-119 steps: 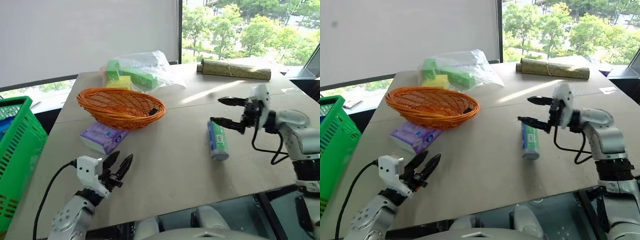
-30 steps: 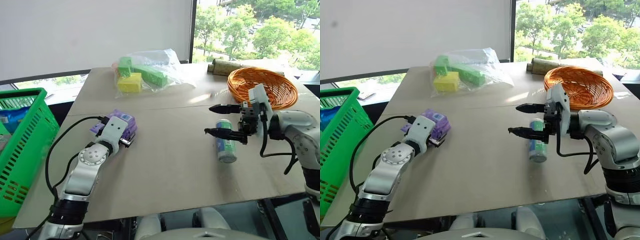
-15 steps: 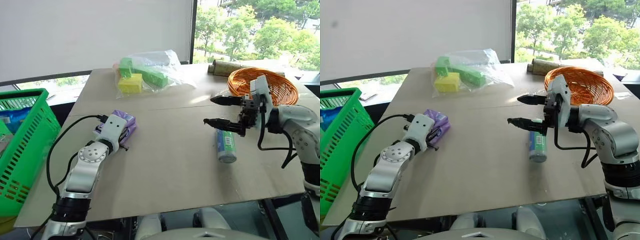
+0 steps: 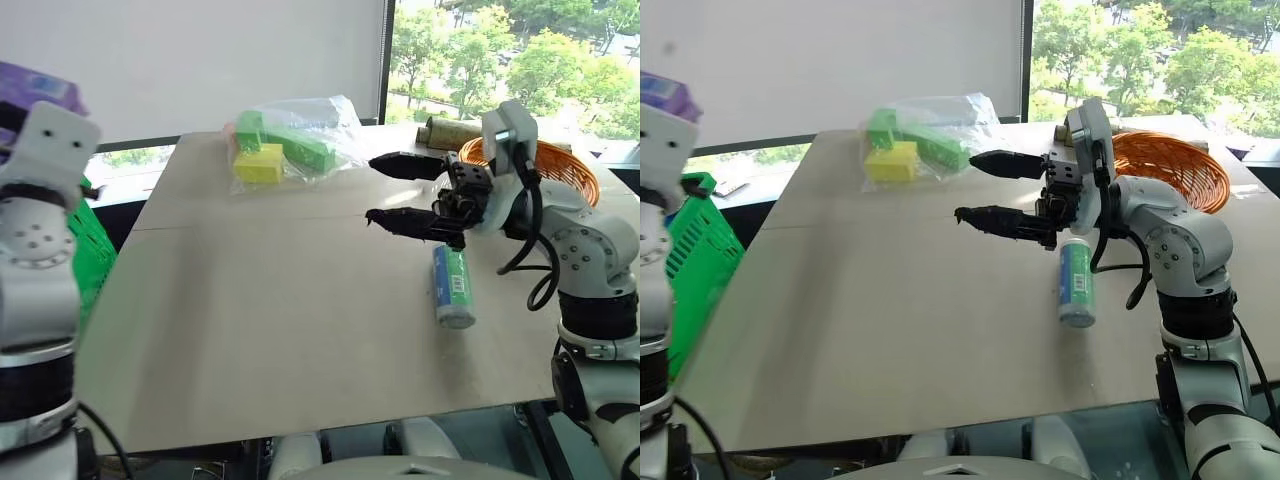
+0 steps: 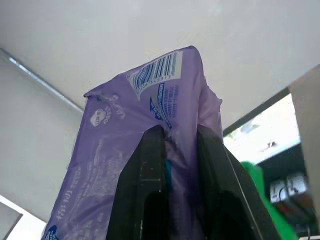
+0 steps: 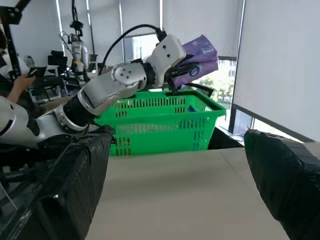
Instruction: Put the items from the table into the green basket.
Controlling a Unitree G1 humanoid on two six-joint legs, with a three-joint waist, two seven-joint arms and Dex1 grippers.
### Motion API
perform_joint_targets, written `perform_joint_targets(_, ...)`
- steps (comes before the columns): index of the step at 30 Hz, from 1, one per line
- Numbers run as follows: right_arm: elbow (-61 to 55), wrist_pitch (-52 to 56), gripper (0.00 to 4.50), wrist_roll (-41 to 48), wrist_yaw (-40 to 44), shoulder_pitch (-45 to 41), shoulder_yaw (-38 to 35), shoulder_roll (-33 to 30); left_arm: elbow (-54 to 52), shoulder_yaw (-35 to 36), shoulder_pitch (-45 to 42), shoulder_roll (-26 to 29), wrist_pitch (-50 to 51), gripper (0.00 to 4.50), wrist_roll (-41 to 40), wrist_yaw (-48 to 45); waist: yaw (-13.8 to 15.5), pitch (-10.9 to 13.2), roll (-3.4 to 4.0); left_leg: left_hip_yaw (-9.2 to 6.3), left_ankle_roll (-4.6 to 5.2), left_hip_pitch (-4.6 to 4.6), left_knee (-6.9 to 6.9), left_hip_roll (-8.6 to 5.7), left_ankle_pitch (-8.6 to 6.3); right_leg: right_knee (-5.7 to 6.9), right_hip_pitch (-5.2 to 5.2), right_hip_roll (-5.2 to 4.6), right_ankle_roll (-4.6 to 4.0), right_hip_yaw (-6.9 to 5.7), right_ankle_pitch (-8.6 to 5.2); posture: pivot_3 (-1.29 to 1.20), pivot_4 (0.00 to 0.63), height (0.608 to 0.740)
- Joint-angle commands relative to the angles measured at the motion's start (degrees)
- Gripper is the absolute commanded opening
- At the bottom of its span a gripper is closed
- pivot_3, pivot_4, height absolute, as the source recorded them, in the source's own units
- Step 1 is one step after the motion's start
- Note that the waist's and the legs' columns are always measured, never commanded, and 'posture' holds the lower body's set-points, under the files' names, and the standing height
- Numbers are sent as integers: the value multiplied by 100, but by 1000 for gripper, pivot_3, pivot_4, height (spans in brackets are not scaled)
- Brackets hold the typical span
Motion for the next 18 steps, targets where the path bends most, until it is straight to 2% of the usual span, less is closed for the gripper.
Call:
perform_joint_targets(1,-64,-15,4500,182,3,-207,-110,46,38,641,391,176,191,682,186,-158,57,-2,-4,-3,0,-1,1,0,0,2,0,-4,0,-2,0,2,0,740)
perform_joint_targets(4,-65,-25,4500,191,-9,-237,-74,69,306,1111,569,213,105,682,145,-114,86,-9,-23,-3,-1,1,2,6,1,3,-1,-23,-3,-3,0,4,0,740)
perform_joint_targets(5,-58,-33,4500,182,-8,-239,-65,71,414,1152,561,240,41,1354,96,-137,99,-15,-35,-12,-1,0,3,6,1,4,-1,-24,-4,-12,-1,4,0,740)
perform_joint_targets(7,-72,-45,4500,173,-22,-222,-54,76,630,1065,490,267,-141,2057,14,-194,114,-18,-40,-15,-2,0,5,6,1,4,1,-28,-6,-18,0,-8,0,740)
perform_joint_targets(10,-119,-65,4500,135,-51,-183,-50,47,884,675,310,239,-310,3426,-37,-237,129,-19,-38,-10,-2,0,5,-4,1,4,3,-55,-6,-29,1,-27,0,740)
perform_joint_targets(12,-136,-65,4500,17,-127,-113,-63,-73,915,653,173,75,-293,4227,-108,-160,108,-19,-38,-6,-3,-1,5,-8,1,3,4,-64,-5,-30,2,-34,0,740)
perform_joint_targets(15,-74,-189,4500,-507,-281,135,22,-438,760,689,-136,-365,-462,4227,-583,-228,86,-23,-46,-6,-3,-7,4,-9,0,1,1,-72,-5,-30,3,-41,0,740)
perform_joint_targets(18,113,-381,4500,-1469,-402,713,359,-1152,11,448,-458,-1255,-553,4227,-2066,-1111,134,-34,-57,-10,-3,-11,1,-11,0,-2,0,-76,-6,-34,3,-46,0,740)
